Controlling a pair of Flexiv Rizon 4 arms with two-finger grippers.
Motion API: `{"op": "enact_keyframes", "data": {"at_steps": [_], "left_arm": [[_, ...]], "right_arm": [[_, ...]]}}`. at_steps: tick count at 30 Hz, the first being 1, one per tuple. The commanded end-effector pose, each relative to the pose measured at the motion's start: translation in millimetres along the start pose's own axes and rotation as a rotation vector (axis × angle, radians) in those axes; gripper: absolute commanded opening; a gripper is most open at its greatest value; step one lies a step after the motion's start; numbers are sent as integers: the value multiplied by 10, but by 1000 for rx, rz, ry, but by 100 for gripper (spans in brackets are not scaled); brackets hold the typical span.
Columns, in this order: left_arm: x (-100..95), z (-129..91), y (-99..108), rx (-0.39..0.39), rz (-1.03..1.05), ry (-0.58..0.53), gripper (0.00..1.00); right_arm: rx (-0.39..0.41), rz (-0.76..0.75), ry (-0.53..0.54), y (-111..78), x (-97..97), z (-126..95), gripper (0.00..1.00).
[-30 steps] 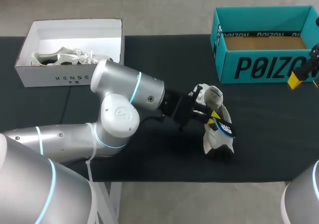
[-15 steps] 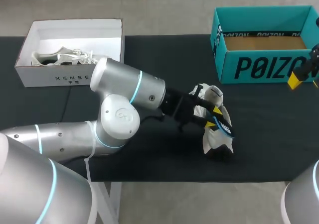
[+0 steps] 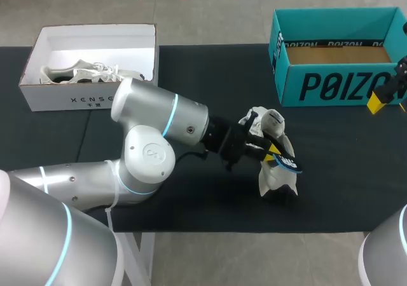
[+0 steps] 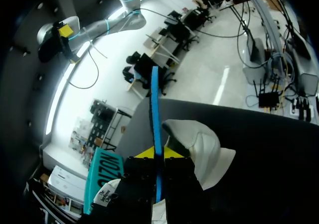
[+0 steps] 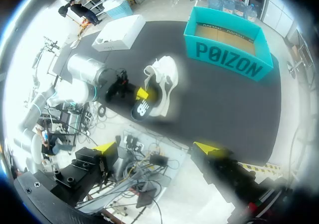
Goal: Take the shoe out of the shoebox, open the shoe tongue, remove and reinsert the insole, then place the shoe into the shoebox
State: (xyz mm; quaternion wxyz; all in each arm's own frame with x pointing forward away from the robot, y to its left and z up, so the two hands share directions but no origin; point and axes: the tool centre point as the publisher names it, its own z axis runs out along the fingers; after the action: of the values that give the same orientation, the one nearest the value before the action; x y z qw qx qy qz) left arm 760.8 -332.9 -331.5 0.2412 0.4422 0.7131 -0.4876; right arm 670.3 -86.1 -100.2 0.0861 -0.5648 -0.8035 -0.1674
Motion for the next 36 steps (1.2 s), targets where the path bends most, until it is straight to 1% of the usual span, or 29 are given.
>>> {"op": "enact_keyframes", "data": {"at_steps": [1, 4, 8, 12, 17, 19, 20, 21, 22, 23, 24, 25, 27, 28, 30, 31, 36], "left_arm": [[-19, 65, 40, 0, 14, 6, 0], [1, 78, 83, -4, 24, 11, 0], [72, 56, 237, -20, 19, 18, 0], [91, 22, 353, -51, 19, 29, 0], [121, 19, 446, -77, 13, 16, 0], [132, 47, 453, -71, 2, 11, 0], [137, 63, 445, -67, -5, 5, 35], [139, 67, 432, -60, -9, 0, 51], [140, 69, 403, -58, -9, -1, 83], [141, 68, 393, -55, -8, -3, 92], [141, 59, 385, -51, -9, -8, 91], [136, 48, 350, -48, -9, -10, 85], [122, 25, 302, -46, -7, -11, 76], [105, 7, 246, -45, -4, -16, 67], [84, -7, 196, -43, 3, -16, 54], [79, -10, 186, -43, 6, -17, 49], [62, 46, 97, -28, 10, -26, 45]], "right_arm": [[5, 1, 0, 23, 0, -2, 100], [5, 1, 0, 23, 0, -2, 100], [5, 1, 0, 23, 0, -2, 100], [5, 1, 0, 23, 0, -2, 100], [5, 1, 0, 23, 0, -2, 100], [5, 1, 0, 23, 0, -2, 100], [5, 1, 0, 23, 0, -2, 100], [5, 1, 0, 23, 0, -2, 100], [5, 1, 0, 23, 0, -2, 100], [5, 1, 0, 23, 0, -2, 100], [5, 1, 0, 23, 0, -2, 100], [5, 1, 0, 23, 0, -2, 100], [5, 1, 0, 23, 0, -2, 100], [5, 1, 0, 23, 0, -2, 100], [5, 1, 0, 23, 0, -2, 100], [5, 1, 0, 23, 0, -2, 100], [5, 1, 0, 23, 0, -2, 100]]}}
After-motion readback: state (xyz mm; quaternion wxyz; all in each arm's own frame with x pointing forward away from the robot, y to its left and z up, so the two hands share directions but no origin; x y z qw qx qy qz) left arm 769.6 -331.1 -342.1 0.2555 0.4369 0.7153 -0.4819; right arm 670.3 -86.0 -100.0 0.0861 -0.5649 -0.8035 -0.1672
